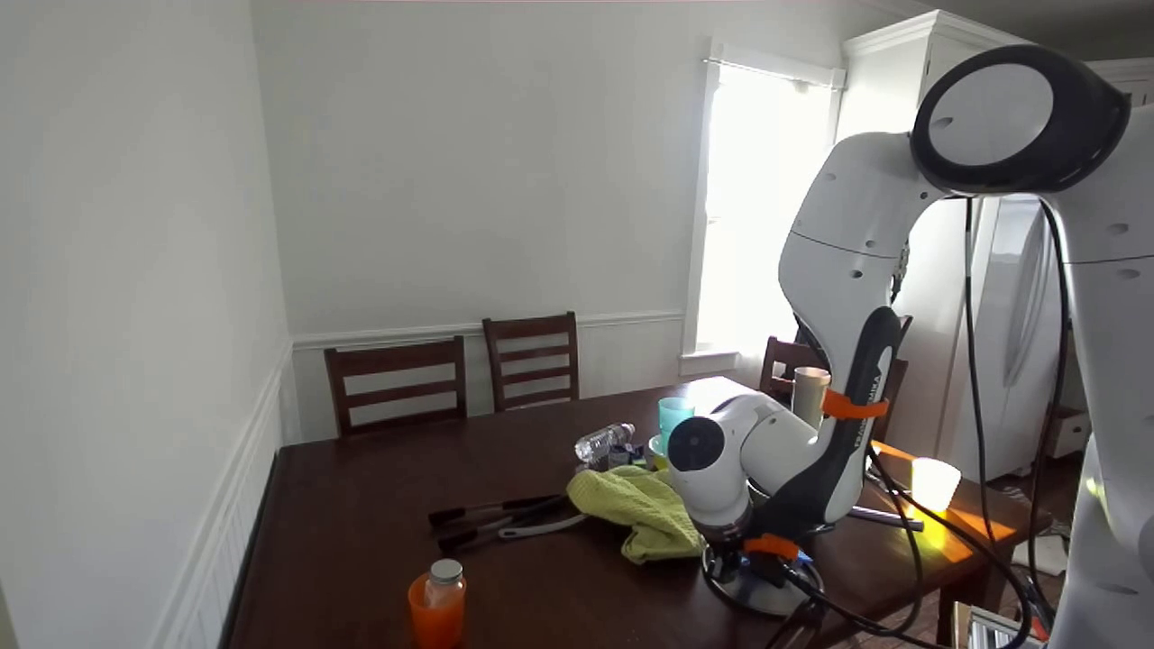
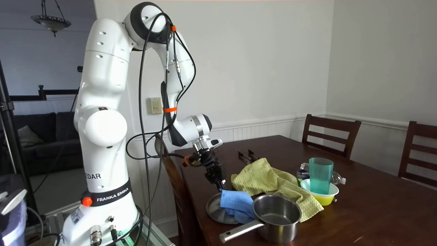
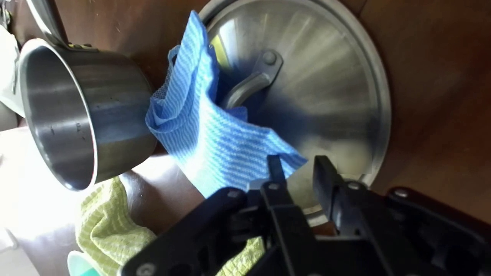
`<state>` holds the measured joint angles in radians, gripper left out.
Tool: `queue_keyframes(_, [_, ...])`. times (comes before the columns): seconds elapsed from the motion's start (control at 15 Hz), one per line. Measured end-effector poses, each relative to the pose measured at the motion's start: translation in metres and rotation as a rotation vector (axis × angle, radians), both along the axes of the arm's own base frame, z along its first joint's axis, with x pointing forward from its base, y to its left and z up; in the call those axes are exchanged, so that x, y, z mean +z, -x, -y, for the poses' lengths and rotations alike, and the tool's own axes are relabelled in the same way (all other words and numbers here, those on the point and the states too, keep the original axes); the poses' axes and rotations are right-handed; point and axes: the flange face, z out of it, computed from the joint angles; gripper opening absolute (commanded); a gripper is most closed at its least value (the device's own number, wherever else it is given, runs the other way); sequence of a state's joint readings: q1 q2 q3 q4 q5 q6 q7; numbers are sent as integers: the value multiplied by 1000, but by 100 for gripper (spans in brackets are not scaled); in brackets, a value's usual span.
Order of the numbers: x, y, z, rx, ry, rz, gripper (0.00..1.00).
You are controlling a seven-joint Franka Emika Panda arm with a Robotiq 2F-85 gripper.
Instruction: Use the blue cloth to put the silver lid on the pot
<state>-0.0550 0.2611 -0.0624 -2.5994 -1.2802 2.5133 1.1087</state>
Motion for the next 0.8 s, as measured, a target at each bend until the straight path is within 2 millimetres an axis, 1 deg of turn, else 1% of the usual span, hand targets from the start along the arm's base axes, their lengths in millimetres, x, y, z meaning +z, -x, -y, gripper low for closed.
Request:
queue_keyframes(0.27, [0,0,1,5,1,-5,0])
queue_keyframes(0.33, [0,0,2,7,2,-7,26])
queue_keyframes(0.4, [1,0,2,10,3,-9,27])
queue_keyframes(0.53, [3,-1,2,16,5,-10,40])
queue_keyframes(0.6, [3,-1,3,21,7,-15,12])
queue_keyframes(0.73, [3,-1,3,35,9,-25,7])
queue_keyframes(0.8, [3,-1,3,41,9,-30,1])
